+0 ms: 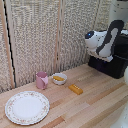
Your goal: Please go towards the air fryer and gently seize its handle using your gripper. Slowly reveal the interior of the air fryer by pulling the handle outward. Head to the bowl filled with hot dogs and firmly but gently grasp it. Carefully place it inside the now-open air fryer.
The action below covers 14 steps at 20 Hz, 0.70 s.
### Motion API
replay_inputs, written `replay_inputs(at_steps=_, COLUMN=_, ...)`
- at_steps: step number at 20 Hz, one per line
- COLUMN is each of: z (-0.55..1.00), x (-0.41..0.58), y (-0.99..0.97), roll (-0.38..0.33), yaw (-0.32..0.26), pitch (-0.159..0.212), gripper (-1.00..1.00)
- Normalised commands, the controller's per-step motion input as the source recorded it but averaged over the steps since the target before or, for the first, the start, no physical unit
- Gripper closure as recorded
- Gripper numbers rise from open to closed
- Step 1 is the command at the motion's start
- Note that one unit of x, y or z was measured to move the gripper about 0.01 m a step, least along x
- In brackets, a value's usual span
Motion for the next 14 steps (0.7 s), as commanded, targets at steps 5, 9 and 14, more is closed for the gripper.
replay_inputs(at_steps=5, z=0.65, x=0.000, y=0.00, roll=0.149, yaw=0.026, pitch=0.128, gripper=1.00)
replay_inputs(at_steps=9, z=0.41, x=0.022, y=0.13, roll=0.205, yaw=0.033, pitch=0.138, gripper=1.00)
replay_inputs(at_steps=14, z=0.09, x=0.099, y=0.80, roll=0.172, yaw=0.000, pitch=0.104, gripper=1.00)
